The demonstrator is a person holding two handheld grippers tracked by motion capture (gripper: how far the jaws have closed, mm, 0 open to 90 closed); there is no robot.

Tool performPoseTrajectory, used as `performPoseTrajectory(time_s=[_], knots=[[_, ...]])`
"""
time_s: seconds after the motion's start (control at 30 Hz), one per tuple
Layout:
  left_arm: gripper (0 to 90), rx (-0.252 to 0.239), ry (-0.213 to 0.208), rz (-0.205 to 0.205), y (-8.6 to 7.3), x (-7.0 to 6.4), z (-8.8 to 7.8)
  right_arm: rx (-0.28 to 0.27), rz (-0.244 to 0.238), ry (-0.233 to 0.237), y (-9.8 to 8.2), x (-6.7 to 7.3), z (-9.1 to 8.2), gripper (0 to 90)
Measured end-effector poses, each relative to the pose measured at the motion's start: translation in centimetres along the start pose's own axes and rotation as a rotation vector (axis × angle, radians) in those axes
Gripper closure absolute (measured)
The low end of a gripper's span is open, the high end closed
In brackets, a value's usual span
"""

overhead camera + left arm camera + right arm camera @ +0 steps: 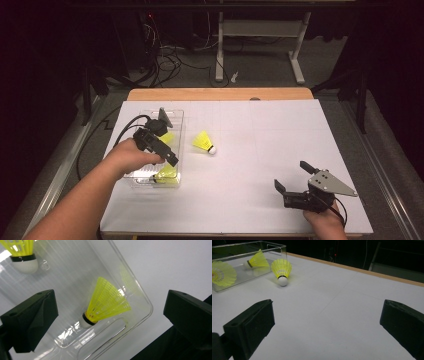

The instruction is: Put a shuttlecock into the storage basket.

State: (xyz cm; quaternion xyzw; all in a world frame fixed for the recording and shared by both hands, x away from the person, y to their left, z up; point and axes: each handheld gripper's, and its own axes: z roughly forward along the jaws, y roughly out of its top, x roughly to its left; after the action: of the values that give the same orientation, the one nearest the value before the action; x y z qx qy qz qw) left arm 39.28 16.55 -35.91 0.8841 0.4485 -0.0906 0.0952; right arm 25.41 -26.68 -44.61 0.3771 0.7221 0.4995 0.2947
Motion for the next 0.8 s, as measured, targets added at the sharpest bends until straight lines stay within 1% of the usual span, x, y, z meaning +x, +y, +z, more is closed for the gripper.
performPoseTrajectory(time_s=[0.13,0.23,0.4,0.53,0.8], knots=[[0.7,-0.002,-0.002,0.014,0.7,-0.8,0.1,-0.002,0.001,-0.003,0.0,-0.1,-0.1,0.2],[0.7,-0.005,-0.011,0.024,1.2,-1.4,0.2,-0.003,0.002,-0.002,0.0,-0.1,0.0,0.2],[0.7,-0.003,-0.015,0.054,2.3,-2.8,0.4,-0.003,-0.001,0.0,0.0,-0.1,0.0,0.2],[0.7,0.003,-0.018,0.076,3.2,-3.8,0.5,-0.003,-0.001,-0.004,0.1,-0.2,-0.1,0.2],[0.9,0.016,-0.027,0.106,4.6,-5.4,1.0,-0.007,-0.002,0.0,0.1,-0.2,-0.2,0.2]])
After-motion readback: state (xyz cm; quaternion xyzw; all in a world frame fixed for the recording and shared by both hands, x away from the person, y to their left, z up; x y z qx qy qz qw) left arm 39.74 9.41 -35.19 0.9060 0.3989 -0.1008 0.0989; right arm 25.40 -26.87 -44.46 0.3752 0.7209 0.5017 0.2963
